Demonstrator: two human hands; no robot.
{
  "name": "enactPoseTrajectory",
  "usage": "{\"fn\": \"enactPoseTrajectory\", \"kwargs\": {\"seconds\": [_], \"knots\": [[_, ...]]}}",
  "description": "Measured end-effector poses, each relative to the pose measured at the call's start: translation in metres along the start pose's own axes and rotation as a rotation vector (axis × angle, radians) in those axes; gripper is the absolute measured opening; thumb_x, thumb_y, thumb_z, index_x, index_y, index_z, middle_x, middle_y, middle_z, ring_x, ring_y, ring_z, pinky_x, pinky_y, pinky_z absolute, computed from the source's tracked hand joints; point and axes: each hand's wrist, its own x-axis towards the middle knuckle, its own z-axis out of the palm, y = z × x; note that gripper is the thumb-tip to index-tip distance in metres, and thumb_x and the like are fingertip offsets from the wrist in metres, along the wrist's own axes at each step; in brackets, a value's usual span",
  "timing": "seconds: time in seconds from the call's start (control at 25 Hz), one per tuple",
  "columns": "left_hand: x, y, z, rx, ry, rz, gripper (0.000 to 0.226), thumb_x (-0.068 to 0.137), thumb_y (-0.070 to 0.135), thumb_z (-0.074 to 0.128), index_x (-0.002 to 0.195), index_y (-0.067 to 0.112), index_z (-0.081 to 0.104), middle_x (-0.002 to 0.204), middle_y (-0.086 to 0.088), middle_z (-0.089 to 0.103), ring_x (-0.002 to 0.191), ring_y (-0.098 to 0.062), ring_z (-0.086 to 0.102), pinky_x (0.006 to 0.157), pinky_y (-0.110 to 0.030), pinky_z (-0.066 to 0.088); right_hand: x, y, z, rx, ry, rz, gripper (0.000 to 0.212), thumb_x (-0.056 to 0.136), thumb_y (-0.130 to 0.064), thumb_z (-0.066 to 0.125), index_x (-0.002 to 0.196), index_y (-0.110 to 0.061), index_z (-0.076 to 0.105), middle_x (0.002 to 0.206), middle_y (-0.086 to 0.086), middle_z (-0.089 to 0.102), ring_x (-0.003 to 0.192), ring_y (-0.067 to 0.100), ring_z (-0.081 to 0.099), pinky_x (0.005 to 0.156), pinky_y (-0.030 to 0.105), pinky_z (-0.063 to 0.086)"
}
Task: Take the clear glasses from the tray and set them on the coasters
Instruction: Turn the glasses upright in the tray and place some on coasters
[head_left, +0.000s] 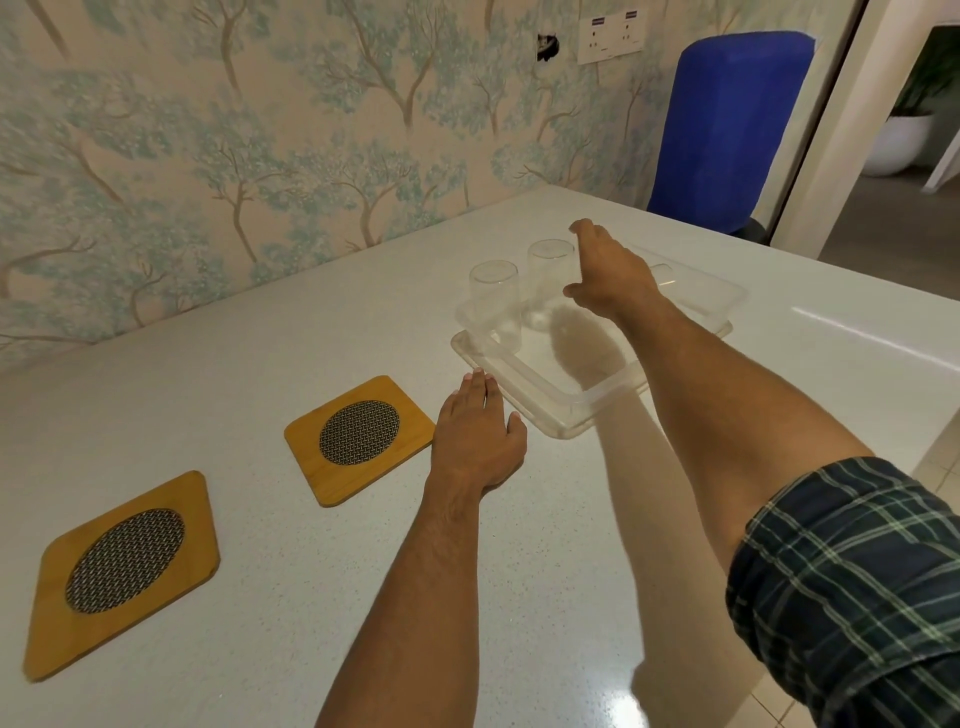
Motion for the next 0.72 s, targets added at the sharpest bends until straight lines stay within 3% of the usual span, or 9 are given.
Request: {"fn": "enactPoseTrajectory", "kwargs": {"seconds": [0.2,0.32,0.44,0.72], "knots": [[0.000,0.000,0.000,0.001,0.006,0.003,0.068,0.105,0.038,0.029,0.159,0.003,0.008,0.168,-0.014,0.004,0.156,-0.022,0.002,0.126,-0.037,0.002,-0.010,0.040,-0.005,-0.258,-0.177,0.097,0.081,0.077,-0.041,0.083,0.143,-0.022,0.040,0.136,0.010,0.056,0.119,0.035,0.055,0.099,0.050,0.043],[0.000,0.000,0.000,0.001,0.007,0.004,0.068,0.105,0.037,0.030,0.159,0.002,0.008,0.168,-0.015,0.004,0.156,-0.022,0.003,0.126,-0.038,0.003,-0.017,0.052,0.000,-0.297,-0.278,0.097,0.084,0.080,-0.035,0.082,0.149,-0.027,0.035,0.145,0.009,0.050,0.127,0.036,0.049,0.104,0.052,0.040],[0.000,0.000,0.000,0.000,0.002,0.005,0.068,0.105,0.037,0.029,0.159,0.002,0.008,0.168,-0.014,0.004,0.156,-0.022,0.003,0.126,-0.038,0.002,-0.017,0.051,-0.001,-0.396,-0.218,0.036,0.078,0.085,-0.025,0.076,0.150,-0.027,0.035,0.144,0.012,0.048,0.126,0.036,0.049,0.102,0.050,0.043],[0.000,0.000,-0.001,-0.002,0.007,0.008,0.068,0.104,0.037,0.030,0.159,0.003,0.008,0.168,-0.014,0.004,0.156,-0.022,0.003,0.126,-0.038,0.003,-0.022,0.041,0.008,-0.615,-0.146,-0.175,0.063,0.091,-0.028,0.069,0.148,-0.030,0.042,0.145,0.007,0.049,0.130,0.030,0.045,0.105,0.043,0.041]]}}
